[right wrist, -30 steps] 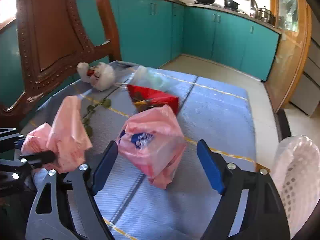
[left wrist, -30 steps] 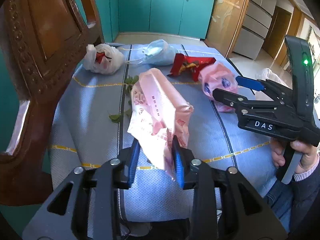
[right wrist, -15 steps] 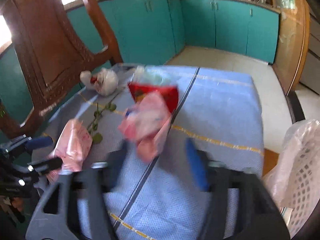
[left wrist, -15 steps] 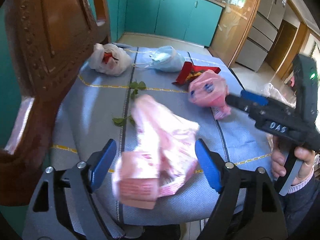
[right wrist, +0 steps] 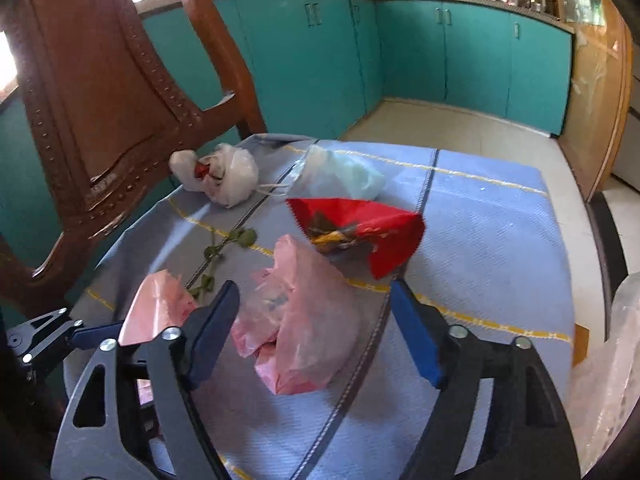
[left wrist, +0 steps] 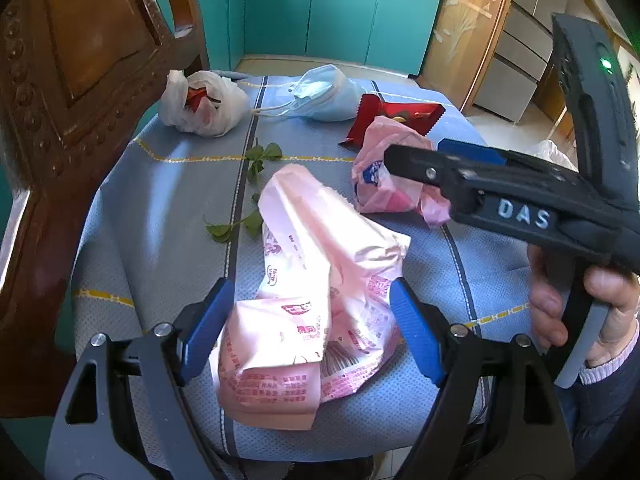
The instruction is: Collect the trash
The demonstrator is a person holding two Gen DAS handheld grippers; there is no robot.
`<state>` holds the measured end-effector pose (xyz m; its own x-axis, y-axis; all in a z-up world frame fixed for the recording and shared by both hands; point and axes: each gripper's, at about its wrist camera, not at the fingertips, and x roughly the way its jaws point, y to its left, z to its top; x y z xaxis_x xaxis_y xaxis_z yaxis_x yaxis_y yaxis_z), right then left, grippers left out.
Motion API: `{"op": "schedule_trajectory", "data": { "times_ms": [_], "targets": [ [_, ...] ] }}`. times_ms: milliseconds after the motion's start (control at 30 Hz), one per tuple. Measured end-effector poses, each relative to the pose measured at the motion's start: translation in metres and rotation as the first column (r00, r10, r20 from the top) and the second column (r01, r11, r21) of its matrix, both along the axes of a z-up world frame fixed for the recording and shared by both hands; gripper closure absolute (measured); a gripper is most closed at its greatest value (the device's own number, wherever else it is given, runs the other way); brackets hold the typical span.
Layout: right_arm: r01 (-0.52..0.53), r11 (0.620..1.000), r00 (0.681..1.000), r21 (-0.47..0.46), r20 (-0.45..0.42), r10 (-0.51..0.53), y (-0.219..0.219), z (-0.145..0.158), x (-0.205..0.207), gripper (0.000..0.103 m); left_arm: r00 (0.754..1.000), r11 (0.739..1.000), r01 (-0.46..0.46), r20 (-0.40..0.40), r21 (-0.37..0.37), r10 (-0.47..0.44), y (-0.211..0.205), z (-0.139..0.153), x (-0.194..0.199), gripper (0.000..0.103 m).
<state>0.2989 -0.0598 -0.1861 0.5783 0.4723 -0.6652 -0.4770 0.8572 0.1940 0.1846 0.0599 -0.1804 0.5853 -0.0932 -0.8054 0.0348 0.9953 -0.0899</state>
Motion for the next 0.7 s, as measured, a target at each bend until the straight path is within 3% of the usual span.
{"op": "schedule_trajectory", "data": {
  "times_ms": [167,233,567,633,700],
  "targets": [
    [-0.046,0.999,0.998,0.022,-0.03,0.047,0.003,-0.006,-0.007,0.031,1.0,1.0,-0.001,-0.01,-0.004,0.001,-0.001,-0.005,0.002,0.022],
    [-0.053,0.997,0.998,0.047,-0.039,0.055,0.002,-0.007,-0.008,0.044,1.0,1.0,0.0,-0.012,-0.004,0.0,-0.001,-0.005,0.0,0.022],
    [-0.043,0.997,0.998,0.067,-0.051,0.046,0.001,-0.007,-0.01,0.041,1.0,1.0,-0.003,-0.015,-0.002,0.003,-0.002,-0.005,-0.001,0.022],
    [-0.052,0.997,0.997,0.06,-0.05,0.056,0.002,-0.006,-0.012,0.042,1.0,1.0,-0.009,-0.013,0.003,0.009,-0.002,-0.004,-0.002,0.024],
    [-0.052,0.997,0.998,0.052,-0.032,0.053,0.003,-0.005,-0.015,0.049,1.0,1.0,-0.011,-0.017,0.001,0.011,-0.003,-0.005,-0.003,0.034]
  ]
}}
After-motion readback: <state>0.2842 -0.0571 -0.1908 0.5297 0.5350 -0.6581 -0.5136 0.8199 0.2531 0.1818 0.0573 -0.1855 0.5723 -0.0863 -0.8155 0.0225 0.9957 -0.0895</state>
